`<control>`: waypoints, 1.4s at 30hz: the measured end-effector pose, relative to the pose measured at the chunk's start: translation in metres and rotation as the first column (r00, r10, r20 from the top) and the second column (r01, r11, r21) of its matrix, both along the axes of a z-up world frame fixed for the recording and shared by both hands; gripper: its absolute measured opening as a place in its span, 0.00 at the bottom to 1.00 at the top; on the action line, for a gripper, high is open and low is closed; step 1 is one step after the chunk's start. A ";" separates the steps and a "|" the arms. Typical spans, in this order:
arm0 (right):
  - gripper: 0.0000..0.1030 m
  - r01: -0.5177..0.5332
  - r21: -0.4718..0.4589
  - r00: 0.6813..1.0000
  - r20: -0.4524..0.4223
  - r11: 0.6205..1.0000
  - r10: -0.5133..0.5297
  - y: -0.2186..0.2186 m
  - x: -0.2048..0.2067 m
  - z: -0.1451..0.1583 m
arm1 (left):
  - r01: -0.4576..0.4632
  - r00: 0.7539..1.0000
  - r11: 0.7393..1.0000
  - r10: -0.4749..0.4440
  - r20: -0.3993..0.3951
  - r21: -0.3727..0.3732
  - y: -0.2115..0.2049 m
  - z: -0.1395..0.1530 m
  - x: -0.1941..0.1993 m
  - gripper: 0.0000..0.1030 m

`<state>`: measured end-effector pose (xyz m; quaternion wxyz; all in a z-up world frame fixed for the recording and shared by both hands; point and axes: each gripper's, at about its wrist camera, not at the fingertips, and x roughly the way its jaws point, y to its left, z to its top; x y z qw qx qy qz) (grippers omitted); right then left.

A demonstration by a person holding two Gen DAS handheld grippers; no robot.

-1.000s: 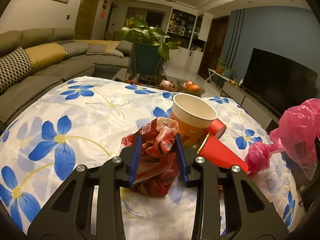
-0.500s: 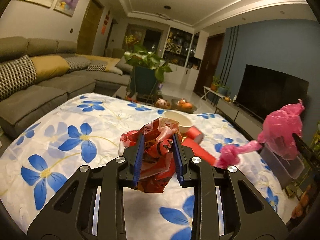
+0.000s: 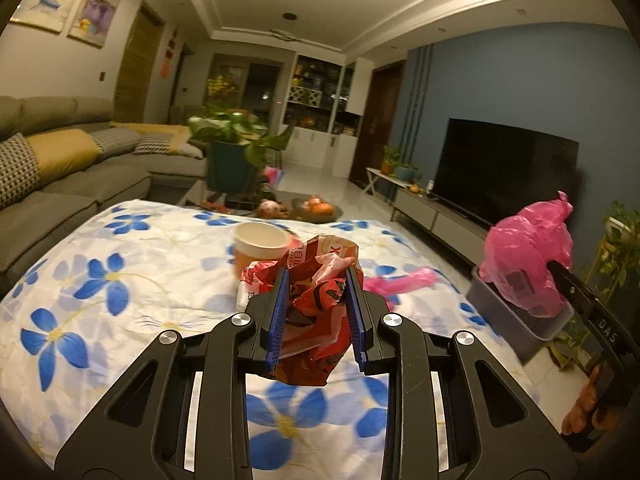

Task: Collect trash
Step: 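Carry the snack wrapper with the left tool while the right tool carries the pink bag to the bin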

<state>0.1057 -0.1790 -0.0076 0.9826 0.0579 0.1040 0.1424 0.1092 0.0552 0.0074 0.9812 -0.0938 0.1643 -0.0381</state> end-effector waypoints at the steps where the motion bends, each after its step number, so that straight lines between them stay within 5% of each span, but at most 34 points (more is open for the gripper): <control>1: 0.10 0.008 0.000 1.000 0.000 1.000 -0.008 -0.004 -0.002 -0.001 | 0.013 1.000 1.000 -0.013 0.000 0.003 -0.007 0.001 0.000 0.26; 20: 0.10 0.224 -0.025 0.974 0.036 0.974 -0.223 -0.078 -0.012 -0.002 | 0.257 0.966 0.965 -0.258 0.017 0.056 -0.126 0.013 0.030 0.26; 42: 0.10 0.402 -0.013 0.915 0.039 0.915 -0.401 -0.162 0.010 -0.006 | 0.511 0.855 0.857 -0.515 0.067 0.065 -0.272 0.016 0.090 0.26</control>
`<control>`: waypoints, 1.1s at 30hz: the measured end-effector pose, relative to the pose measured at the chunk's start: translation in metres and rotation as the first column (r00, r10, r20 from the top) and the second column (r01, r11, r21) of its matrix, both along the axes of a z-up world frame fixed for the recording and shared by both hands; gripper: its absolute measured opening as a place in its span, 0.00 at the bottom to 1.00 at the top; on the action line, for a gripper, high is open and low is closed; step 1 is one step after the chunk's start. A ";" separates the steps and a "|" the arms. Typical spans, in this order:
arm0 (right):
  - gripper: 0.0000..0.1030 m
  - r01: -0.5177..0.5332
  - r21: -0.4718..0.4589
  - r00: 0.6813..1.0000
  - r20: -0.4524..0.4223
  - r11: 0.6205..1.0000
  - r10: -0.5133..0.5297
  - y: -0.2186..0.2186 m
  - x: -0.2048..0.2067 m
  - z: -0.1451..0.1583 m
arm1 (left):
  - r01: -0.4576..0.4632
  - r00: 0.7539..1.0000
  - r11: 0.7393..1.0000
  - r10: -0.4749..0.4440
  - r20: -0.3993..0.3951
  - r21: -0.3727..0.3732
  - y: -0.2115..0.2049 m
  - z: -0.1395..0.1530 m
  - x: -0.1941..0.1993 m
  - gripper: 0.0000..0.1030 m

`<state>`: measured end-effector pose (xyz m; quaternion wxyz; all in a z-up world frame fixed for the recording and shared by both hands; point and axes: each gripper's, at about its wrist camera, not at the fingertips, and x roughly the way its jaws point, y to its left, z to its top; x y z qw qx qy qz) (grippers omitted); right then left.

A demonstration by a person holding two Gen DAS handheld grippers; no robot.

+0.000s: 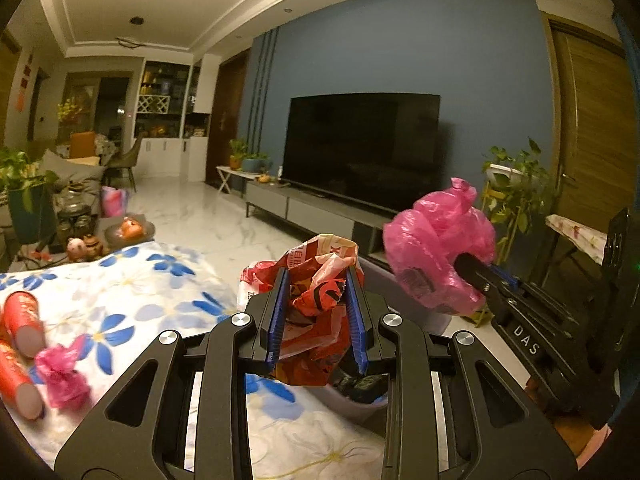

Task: Collect trash
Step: 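Carry the snack wrapper with the left tool while the right tool carries the pink bag to the bin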

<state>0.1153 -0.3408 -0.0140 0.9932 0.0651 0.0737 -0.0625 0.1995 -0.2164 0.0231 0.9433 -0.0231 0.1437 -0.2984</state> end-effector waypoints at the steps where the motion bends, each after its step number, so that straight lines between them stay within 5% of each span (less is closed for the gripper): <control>1: 0.10 0.002 0.001 1.000 -0.002 1.000 -0.002 0.002 0.001 0.000 | 0.003 1.000 1.000 -0.003 -0.001 0.001 -0.004 -0.001 0.000 0.26; 26: 0.11 0.033 -0.008 0.999 -0.030 0.999 -0.034 0.008 0.022 0.004 | 0.064 0.997 0.998 -0.064 -0.039 0.008 -0.046 -0.031 0.044 0.27; 33: 0.19 0.027 -0.005 0.999 -0.033 1.000 -0.027 0.005 0.027 0.005 | 0.075 0.995 0.997 -0.073 -0.061 0.017 -0.055 -0.040 0.051 0.28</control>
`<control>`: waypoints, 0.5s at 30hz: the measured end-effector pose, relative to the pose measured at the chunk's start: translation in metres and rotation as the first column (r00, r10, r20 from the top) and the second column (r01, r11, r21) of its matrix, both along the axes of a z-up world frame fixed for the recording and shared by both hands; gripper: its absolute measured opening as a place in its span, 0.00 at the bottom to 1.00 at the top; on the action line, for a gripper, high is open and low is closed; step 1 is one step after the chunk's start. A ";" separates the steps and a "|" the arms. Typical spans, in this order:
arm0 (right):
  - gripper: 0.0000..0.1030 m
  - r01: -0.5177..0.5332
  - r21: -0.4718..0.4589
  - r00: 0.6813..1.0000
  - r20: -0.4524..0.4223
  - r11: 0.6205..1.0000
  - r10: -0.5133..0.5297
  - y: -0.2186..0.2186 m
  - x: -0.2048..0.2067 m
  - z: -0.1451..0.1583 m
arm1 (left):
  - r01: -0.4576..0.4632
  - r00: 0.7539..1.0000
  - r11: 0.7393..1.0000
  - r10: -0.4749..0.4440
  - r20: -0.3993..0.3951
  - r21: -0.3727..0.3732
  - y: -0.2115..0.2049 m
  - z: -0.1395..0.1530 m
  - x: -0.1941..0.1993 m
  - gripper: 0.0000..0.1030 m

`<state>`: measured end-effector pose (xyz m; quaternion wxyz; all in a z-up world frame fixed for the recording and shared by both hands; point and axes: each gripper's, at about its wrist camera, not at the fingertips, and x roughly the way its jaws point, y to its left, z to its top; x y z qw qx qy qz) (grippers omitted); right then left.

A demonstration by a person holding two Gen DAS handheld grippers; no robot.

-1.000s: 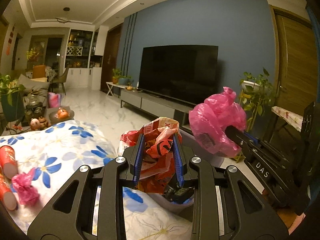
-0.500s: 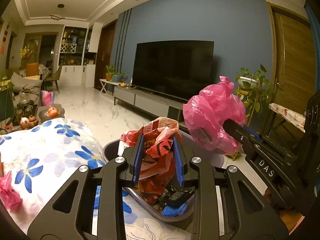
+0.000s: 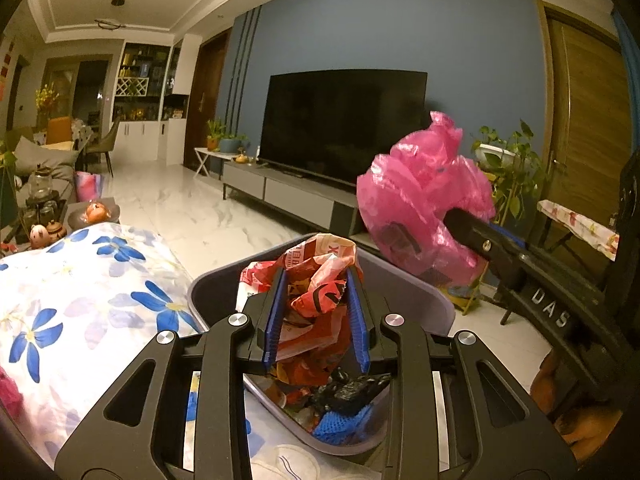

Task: Collect trash
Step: 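Carry the snack wrapper with the left tool while the right tool carries the pink bag to the bin, then release the snack wrapper into the grey bin with the left tool while the right tool releases the pink bag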

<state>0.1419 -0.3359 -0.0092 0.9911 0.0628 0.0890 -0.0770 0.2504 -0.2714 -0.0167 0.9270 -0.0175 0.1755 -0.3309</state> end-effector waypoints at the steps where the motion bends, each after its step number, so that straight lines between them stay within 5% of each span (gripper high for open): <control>1: 0.23 -0.001 0.000 1.000 0.000 1.000 0.001 0.000 0.000 -0.001 | -0.002 1.000 1.000 0.002 -0.003 0.001 0.000 0.000 0.002 0.28; 9: 0.46 -0.001 0.029 1.000 0.008 1.000 0.001 -0.006 0.001 0.003 | 0.008 0.998 1.000 -0.008 -0.057 0.001 0.001 -0.013 0.012 0.38; 15: 0.49 0.012 0.022 1.000 0.008 1.000 -0.012 -0.008 0.003 0.004 | -0.015 0.998 1.000 0.016 -0.063 0.002 0.007 -0.018 0.010 0.71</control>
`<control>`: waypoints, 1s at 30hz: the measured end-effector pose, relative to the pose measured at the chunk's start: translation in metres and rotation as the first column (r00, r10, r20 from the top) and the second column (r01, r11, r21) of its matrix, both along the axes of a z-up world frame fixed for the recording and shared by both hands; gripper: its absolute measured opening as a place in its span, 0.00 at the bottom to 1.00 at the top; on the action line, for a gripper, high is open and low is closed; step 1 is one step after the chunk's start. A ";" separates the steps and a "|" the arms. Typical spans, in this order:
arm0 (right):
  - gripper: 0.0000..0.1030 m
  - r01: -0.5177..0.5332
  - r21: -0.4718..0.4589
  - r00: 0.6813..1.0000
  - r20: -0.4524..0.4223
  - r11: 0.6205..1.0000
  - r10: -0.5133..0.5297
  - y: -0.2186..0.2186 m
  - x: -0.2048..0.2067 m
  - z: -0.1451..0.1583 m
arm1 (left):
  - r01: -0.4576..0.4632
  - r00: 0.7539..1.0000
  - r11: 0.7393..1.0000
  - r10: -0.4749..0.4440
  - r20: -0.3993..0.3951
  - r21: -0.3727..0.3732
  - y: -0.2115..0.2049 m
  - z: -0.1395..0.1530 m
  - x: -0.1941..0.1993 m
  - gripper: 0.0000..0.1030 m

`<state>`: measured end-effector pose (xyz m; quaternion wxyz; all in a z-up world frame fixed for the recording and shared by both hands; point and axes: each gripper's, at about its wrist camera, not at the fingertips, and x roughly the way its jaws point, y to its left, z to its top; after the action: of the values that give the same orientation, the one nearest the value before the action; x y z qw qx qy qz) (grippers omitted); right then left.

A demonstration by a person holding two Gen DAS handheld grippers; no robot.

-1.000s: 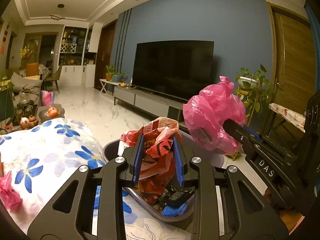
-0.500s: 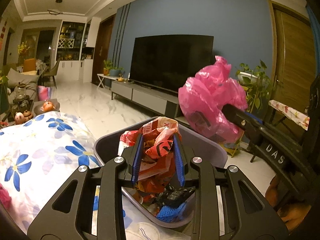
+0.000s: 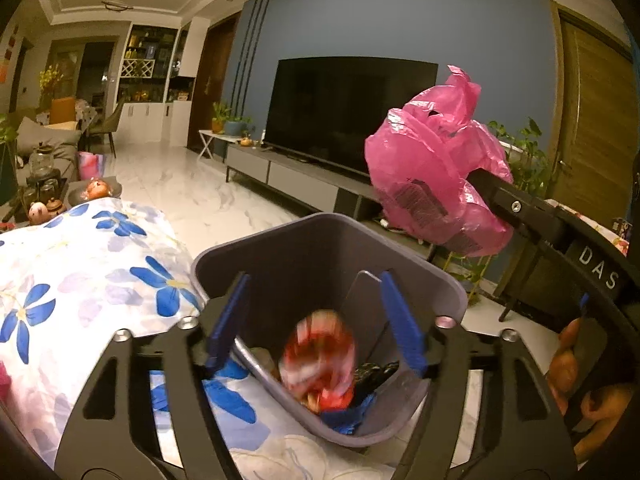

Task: Collect trash
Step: 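Release the snack wrapper into the grey bin with the left tool while the right tool releases the pink bag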

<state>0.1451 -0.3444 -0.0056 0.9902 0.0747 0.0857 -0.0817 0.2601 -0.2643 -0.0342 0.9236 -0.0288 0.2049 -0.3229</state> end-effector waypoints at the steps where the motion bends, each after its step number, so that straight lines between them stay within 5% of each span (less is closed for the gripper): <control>1: 0.50 0.003 -0.002 1.000 -0.003 1.000 -0.003 0.000 0.001 -0.001 | -0.004 1.000 1.000 0.004 -0.002 -0.001 0.002 0.000 -0.001 0.72; 18: 0.60 -0.021 -0.001 0.998 -0.067 1.000 0.021 -0.003 0.011 -0.019 | -0.016 0.999 0.996 0.019 0.043 -0.088 0.029 0.030 -0.009 0.79; 23: 0.60 -0.040 0.007 0.997 -0.073 0.999 0.040 -0.008 0.016 -0.024 | -0.005 0.999 0.999 0.007 0.054 -0.046 0.018 0.031 0.001 0.79; 30: 0.62 -0.050 0.030 0.996 -0.071 0.998 0.052 -0.019 0.015 -0.027 | -0.041 0.999 0.999 0.041 -0.034 0.023 0.011 0.010 0.031 0.79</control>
<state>0.1599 -0.3636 -0.0323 0.9870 0.0836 0.1242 -0.0578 0.2909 -0.2537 -0.0243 0.9266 -0.0283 0.2235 -0.3011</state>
